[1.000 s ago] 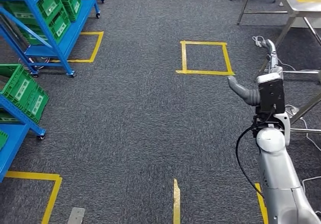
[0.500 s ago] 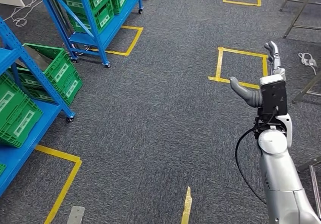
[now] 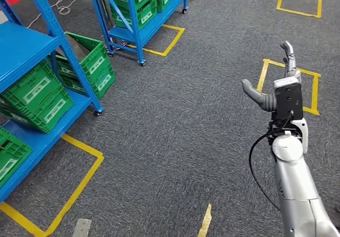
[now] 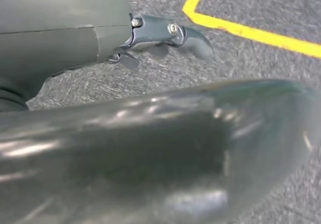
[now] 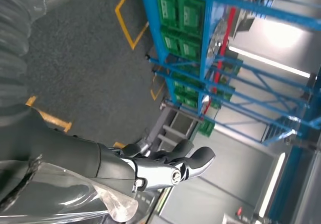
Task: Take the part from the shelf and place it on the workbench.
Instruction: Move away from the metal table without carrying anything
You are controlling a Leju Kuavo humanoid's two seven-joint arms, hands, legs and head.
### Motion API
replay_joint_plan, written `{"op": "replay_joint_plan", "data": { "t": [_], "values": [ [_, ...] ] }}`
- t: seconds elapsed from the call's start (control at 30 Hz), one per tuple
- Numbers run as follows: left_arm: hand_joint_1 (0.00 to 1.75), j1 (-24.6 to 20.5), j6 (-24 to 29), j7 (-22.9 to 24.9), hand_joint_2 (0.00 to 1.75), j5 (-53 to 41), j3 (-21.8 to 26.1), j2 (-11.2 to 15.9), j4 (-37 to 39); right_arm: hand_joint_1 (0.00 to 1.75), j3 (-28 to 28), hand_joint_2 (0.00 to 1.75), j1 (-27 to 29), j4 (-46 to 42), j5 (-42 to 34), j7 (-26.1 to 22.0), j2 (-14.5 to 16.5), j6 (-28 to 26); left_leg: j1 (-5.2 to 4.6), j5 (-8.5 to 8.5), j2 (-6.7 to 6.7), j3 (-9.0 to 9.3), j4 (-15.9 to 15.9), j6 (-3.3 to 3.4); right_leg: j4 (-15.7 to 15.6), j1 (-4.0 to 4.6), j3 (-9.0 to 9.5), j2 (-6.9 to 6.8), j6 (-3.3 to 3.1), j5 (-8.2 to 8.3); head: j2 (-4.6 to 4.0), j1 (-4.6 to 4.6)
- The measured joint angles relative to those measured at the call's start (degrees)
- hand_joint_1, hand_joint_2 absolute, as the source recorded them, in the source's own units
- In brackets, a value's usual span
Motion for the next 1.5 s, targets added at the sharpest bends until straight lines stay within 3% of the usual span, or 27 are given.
{"op": "replay_joint_plan", "data": {
  "t": [0.03,0.1,0.13,0.2,0.27,0.3,0.33,0.37,0.43,0.53,0.6,0.67,0.73,0.77,0.8,0.83,0.9,0.97,1.07,1.13,1.23,1.27,1.3,1.33,1.4,1.43,1.5],
  "values": [
    [0.0,0.06,0.0,0.01,0.0,0.0,0.0,0.01,0.0,0.0,0.04,1.75,0.0,-0.04,0.0,0.01,0.04,0.01,0.11,0.12,-0.6,0.04,-0.18,0.25,-0.11,0.01,0.1,-0.55,0.24,-0.14,-0.01,0.03],
    [0.0,0.11,0.02,0.0,0.0,0.02,0.01,0.04,0.0,0.0,0.05,1.75,-0.1,-0.14,0.0,-0.02,0.09,0.01,0.49,0.47,-1.8,0.38,-0.87,0.8,1.1,-0.16,-0.34,1.01,0.76,-1.35,-0.01,0.15],
    [0.0,0.02,0.03,0.0,0.0,0.03,0.01,0.05,0.0,0.0,0.0,1.75,-0.14,-0.19,0.0,-0.01,0.08,0.01,0.74,0.64,-2.39,0.57,-1.18,1.04,3.4,-0.27,-1.42,2.74,0.99,-2.66,-0.01,0.31],
    [0.0,-0.17,0.03,0.01,0.0,0.03,0.01,0.03,0.01,0.0,-0.07,1.75,0.0,-0.2,-0.01,0.02,0.05,0.0,0.89,0.67,-3.52,0.59,-1.23,1.24,11.05,-0.52,-5.32,5.92,1.33,-5.9,-0.01,0.56],
    [0.0,-0.18,0.01,0.01,0.0,0.01,0.0,-0.06,0.01,0.0,-0.08,1.75,0.32,-0.19,-0.02,0.07,0.04,-0.01,0.93,0.64,-4.71,0.6,-1.16,1.28,16.35,-0.62,-8.65,6.62,1.58,-6.82,-0.01,0.63],
    [0.0,-0.16,0.0,0.01,0.0,0.01,0.0,-0.08,0.0,0.0,-0.07,1.75,0.39,-0.19,-0.02,0.07,0.04,-0.01,0.97,0.59,-5.29,0.66,-1.08,1.24,15.8,-0.68,-8.87,6.66,1.65,-5.53,-0.01,0.62],
    [0.0,-0.16,0.0,0.01,0.0,0.01,0.0,-0.09,0.0,0.0,-0.07,1.75,0.42,-0.19,-0.02,0.06,0.04,-0.02,1.05,0.49,-5.84,0.74,-0.96,1.12,12.86,-0.77,-7.88,6.73,1.71,-3.23,-0.01,0.62],
    [0.0,-0.18,-0.01,0.0,0.0,0.01,0.0,-0.09,0.0,0.0,-0.08,1.75,0.4,-0.2,-0.02,0.05,0.04,-0.04,1.14,0.31,-6.35,0.79,-0.78,0.92,8.72,-0.92,-6.22,7.02,1.8,-0.87,-0.01,0.63],
    [0.0,-0.23,-0.02,0.0,0.0,0.01,0.0,-0.05,0.0,0.0,-0.07,1.75,0.36,-0.18,-0.02,0.05,0.04,-0.07,1.13,0.0,-7.21,0.5,-0.2,0.34,2.22,-1.13,-3.17,8.2,1.78,1.57,-0.01,0.66],
    [0.0,-0.01,-0.02,0.0,0.0,0.01,0.0,0.0,0.0,0.0,-0.06,1.75,0.4,-0.15,-0.01,0.05,0.04,-0.1,1.14,0.09,-8.1,-0.14,0.16,-0.43,0.82,-1.09,-2.35,8.61,0.98,1.45,0.01,0.65],
    [0.0,0.09,-0.01,0.0,0.0,0.01,0.0,0.07,0.0,0.0,-0.03,1.75,0.35,-0.15,0.0,0.03,0.04,-0.09,1.07,-0.77,-7.08,-0.58,1.14,-0.93,0.72,-1.2,-2.24,7.96,0.27,1.52,0.0,0.49],
    [0.0,-0.05,0.0,0.01,0.0,0.01,0.0,0.12,0.0,0.0,-0.05,1.75,0.28,-0.15,0.0,0.02,0.04,-0.08,1.06,-3.71,-4.85,-2.78,6.11,-1.47,0.63,-1.23,-2.11,7.17,-0.4,1.47,-0.01,0.26],
    [0.0,-0.11,0.0,0.01,0.0,0.01,0.0,0.1,0.01,0.0,-0.07,1.75,0.31,-0.15,0.0,0.02,0.04,-0.08,1.23,-7.02,-3.7,-6.38,13.9,-1.81,0.64,-1.12,-2.07,6.45,-0.7,1.34,0.0,0.16],
    [0.0,-0.06,-0.01,0.01,0.0,0.01,0.0,0.09,0.01,0.0,-0.07,1.75,0.34,-0.15,0.0,0.02,0.04,-0.08,1.29,-7.58,-3.55,-7.54,16.39,-1.87,0.65,-1.09,-2.04,6.14,-0.76,1.27,0.0,0.15],
    [0.0,-0.02,-0.01,0.01,0.0,0.01,0.0,0.08,0.01,0.0,-0.06,1.75,0.35,-0.15,0.0,0.02,0.04,-0.08,1.32,-6.99,-3.51,-7.68,16.66,-1.83,0.65,-1.06,-1.96,5.91,-0.78,1.21,0.0,0.14],
    [0.0,0.0,-0.01,0.01,0.0,0.01,0.0,0.07,0.01,0.0,-0.06,1.75,0.36,-0.15,0.0,0.02,0.05,-0.08,1.31,-5.37,-3.5,-6.71,14.63,-1.67,0.65,-1.02,-1.82,5.72,-0.77,1.12,-0.01,0.12],
    [0.0,-0.03,-0.01,0.01,0.0,0.01,0.0,0.1,0.0,0.0,-0.02,1.75,0.32,-0.15,0.0,0.01,0.06,-0.07,1.07,-1.47,-3.21,-2.85,6.9,-0.9,0.64,-0.86,-1.38,5.38,-0.64,0.86,-0.01,0.13],
    [0.0,-0.11,-0.01,0.01,0.0,0.01,0.0,0.17,0.0,0.0,-0.02,1.75,0.21,-0.15,0.0,0.02,0.06,-0.06,0.72,-0.03,-2.79,-0.15,1.44,-0.2,0.66,-0.66,-1.23,5.07,-0.3,0.62,-0.01,0.19],
    [0.0,-0.05,0.01,0.02,0.0,0.03,0.0,0.19,0.01,0.0,0.01,1.75,0.15,-0.16,0.04,0.03,0.07,-0.07,0.71,-0.36,-2.9,0.32,-0.02,0.24,0.47,-0.66,-1.39,4.69,0.53,0.47,0.01,0.2],
    [0.0,-0.05,0.14,0.17,0.0,0.29,0.01,0.22,0.01,0.0,0.0,1.75,0.09,-0.21,0.23,0.05,0.07,-0.19,1.03,-0.06,-3.32,0.79,-0.83,0.64,2.03,-0.71,-2.2,5.26,1.09,-0.71,0.01,0.37],
    [0.0,-0.11,0.26,0.58,0.0,0.69,0.02,0.34,0.0,0.0,-0.28,1.75,0.24,-0.22,0.43,0.14,0.01,-0.45,1.18,0.03,-4.32,1.08,-1.16,0.99,12.07,-0.8,-7.27,6.42,1.7,-5.17,-0.01,0.69],
    [0.0,-0.04,0.25,0.64,0.0,0.72,0.02,0.33,0.0,0.0,-0.37,1.75,0.46,-0.21,0.47,0.16,-0.01,-0.46,1.17,0.01,-4.77,1.09,-1.13,1.02,15.01,-0.82,-8.96,6.51,1.87,-5.92,-0.01,0.7],
    [0.0,0.03,0.24,0.66,0.0,0.73,0.02,0.33,0.0,0.0,-0.42,1.75,0.64,-0.22,0.52,0.17,-0.01,-0.44,1.18,-0.02,-5.33,1.1,-1.09,1.0,16.01,-0.86,-9.77,6.57,1.99,-5.53,-0.01,0.7],
    [0.0,0.09,0.22,0.66,0.0,0.74,0.02,0.33,0.0,0.0,-0.46,1.75,0.76,-0.22,0.58,0.18,-0.01,-0.43,1.21,-0.06,-5.95,1.14,-1.0,0.93,14.69,-0.94,-9.41,6.68,2.07,-4.03,-0.01,0.7],
    [0.0,0.12,0.14,0.66,0.0,0.75,0.02,0.32,0.0,0.0,-0.51,1.75,0.82,-0.27,0.74,0.19,-0.01,-0.39,1.37,-0.3,-7.29,1.14,-0.65,0.57,7.65,-1.32,-6.22,8.13,2.18,-0.12,-0.01,0.69],
    [0.0,0.05,0.1,0.66,0.0,0.75,0.02,0.33,0.0,0.0,-0.51,1.75,0.85,-0.32,0.82,0.2,-0.01,-0.34,1.4,-0.46,-7.95,0.95,-0.25,0.29,4.2,-1.58,-4.46,9.61,2.19,0.99,-0.01,0.67],
    [0.0,0.01,0.01,0.65,0.0,0.7,0.01,0.36,0.01,0.0,-0.55,1.75,0.95,-0.43,1.02,0.32,-0.09,-0.23,1.55,-0.49,-9.22,0.29,0.23,-0.36,1.17,-1.79,-2.66,11.67,1.9,1.17,0.0,0.73]
  ]
}}
